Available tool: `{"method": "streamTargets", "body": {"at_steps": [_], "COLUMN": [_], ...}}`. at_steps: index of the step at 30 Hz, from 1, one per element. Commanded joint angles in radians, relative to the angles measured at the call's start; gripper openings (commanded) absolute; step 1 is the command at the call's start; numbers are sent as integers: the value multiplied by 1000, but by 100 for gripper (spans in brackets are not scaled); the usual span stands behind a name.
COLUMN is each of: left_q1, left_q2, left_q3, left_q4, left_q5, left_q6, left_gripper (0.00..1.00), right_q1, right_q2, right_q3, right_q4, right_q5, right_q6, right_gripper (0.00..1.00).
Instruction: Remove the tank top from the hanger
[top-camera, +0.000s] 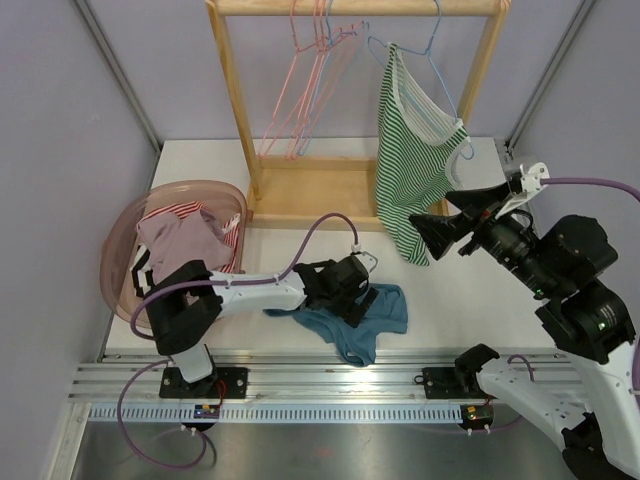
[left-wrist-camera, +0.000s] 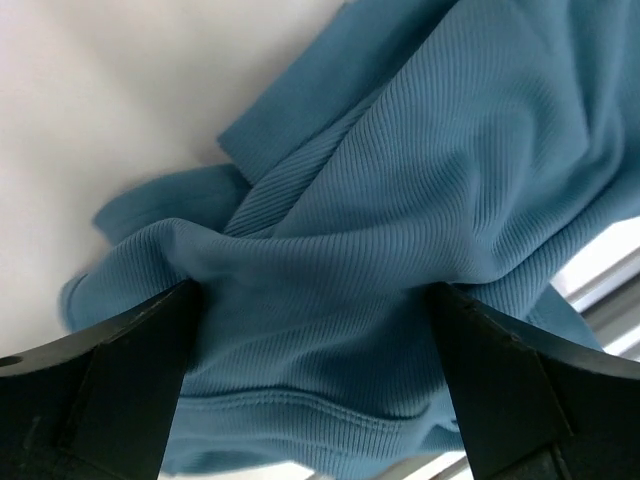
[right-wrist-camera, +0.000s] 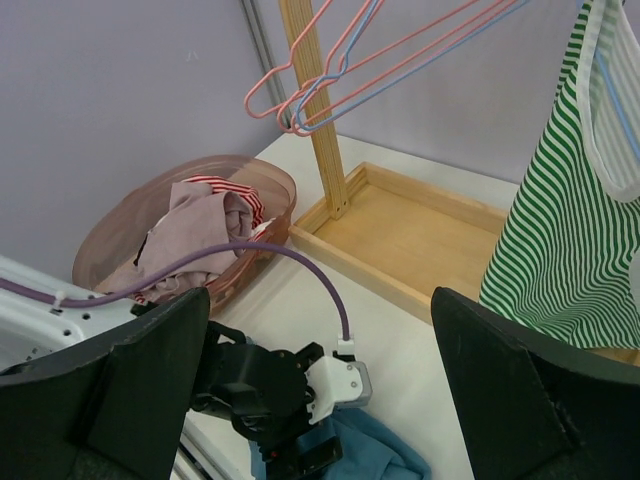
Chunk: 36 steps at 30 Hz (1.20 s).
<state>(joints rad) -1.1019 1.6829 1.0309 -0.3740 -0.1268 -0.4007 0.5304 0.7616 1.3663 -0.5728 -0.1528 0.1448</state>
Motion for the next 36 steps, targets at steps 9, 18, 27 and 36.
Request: {"method": "streamTargets", "body": {"at_steps": [9, 18, 27, 36], "left_q1": [-59, -56, 97, 485], "left_q2": [58, -270, -566, -701], "left_q3": [-66, -45, 130, 276], "left_q4": [72, -179, -520, -600], "left_q5": [-22, -313, -479, -435], "left_q6": [-62, -135, -188, -32], "left_gripper": [0, 0, 0, 0], "right_q1": [6, 6, 8, 8], "right_q2": [-125, -153, -156, -148], "right_q3": [-24, -32, -49, -27], "right_q4": [-12, -38, -24, -25], "right_q5": [-33, -10, 1, 18], "right_q6": [2, -11, -8, -5], "right_gripper": [99, 100, 100, 99]}}
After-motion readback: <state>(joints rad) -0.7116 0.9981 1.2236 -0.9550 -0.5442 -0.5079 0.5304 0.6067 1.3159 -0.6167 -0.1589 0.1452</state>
